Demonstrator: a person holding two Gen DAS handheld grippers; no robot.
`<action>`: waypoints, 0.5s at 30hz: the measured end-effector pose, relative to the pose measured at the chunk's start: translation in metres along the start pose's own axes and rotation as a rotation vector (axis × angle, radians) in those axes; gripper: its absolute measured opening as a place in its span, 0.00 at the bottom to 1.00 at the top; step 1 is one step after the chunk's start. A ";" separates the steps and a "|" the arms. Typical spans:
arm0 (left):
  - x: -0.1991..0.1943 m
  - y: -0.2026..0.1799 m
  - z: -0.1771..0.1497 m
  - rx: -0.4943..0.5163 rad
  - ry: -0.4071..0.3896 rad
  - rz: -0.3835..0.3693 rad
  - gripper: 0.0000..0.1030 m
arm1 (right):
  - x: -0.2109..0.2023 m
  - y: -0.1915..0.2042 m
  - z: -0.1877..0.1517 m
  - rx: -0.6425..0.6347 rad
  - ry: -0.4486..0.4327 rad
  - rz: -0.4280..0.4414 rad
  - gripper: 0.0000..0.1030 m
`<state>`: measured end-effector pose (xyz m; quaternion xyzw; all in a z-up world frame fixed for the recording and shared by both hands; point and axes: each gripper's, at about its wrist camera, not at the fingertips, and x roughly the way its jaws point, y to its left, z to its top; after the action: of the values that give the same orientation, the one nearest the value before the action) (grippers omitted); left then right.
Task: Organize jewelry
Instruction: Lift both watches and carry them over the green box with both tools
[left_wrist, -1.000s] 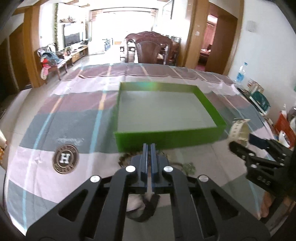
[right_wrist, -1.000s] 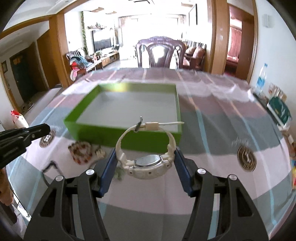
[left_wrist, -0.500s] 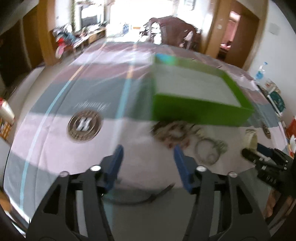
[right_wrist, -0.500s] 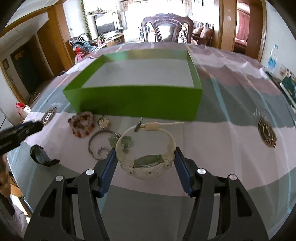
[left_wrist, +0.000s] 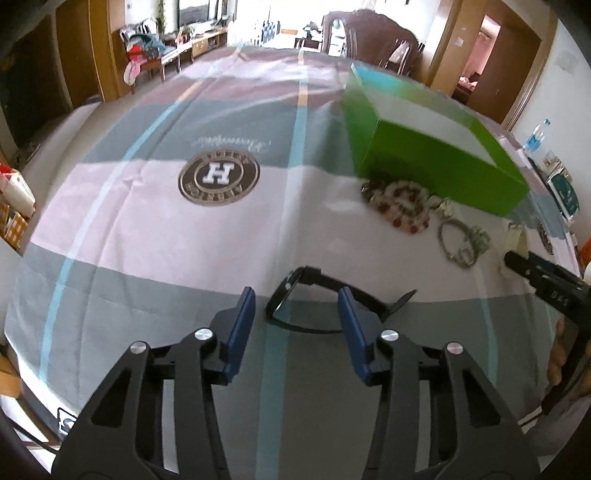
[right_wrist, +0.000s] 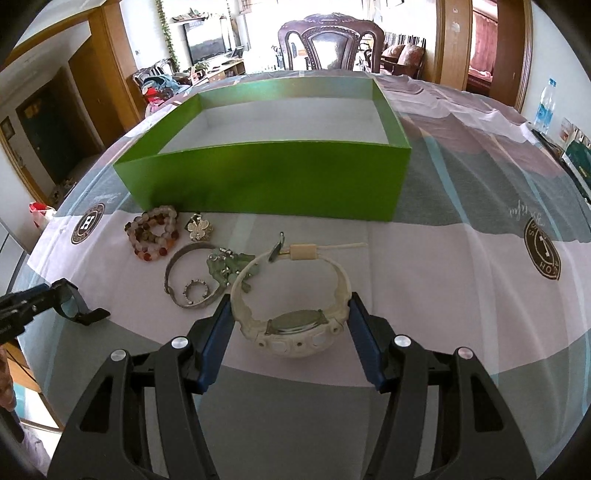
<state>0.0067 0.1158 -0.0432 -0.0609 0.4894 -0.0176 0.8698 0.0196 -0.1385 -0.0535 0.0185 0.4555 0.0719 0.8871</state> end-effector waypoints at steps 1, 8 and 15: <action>0.005 0.001 -0.001 -0.004 0.010 0.000 0.40 | 0.000 0.001 0.000 -0.002 0.000 -0.002 0.59; 0.020 -0.001 0.000 -0.016 0.013 0.001 0.11 | -0.002 0.003 -0.001 -0.026 -0.008 -0.017 0.59; -0.003 -0.031 0.022 0.036 -0.085 -0.048 0.08 | -0.023 0.001 0.012 -0.024 -0.077 -0.024 0.58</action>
<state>0.0249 0.0872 -0.0255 -0.0577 0.4501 -0.0450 0.8900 0.0159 -0.1404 -0.0285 0.0053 0.4203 0.0662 0.9049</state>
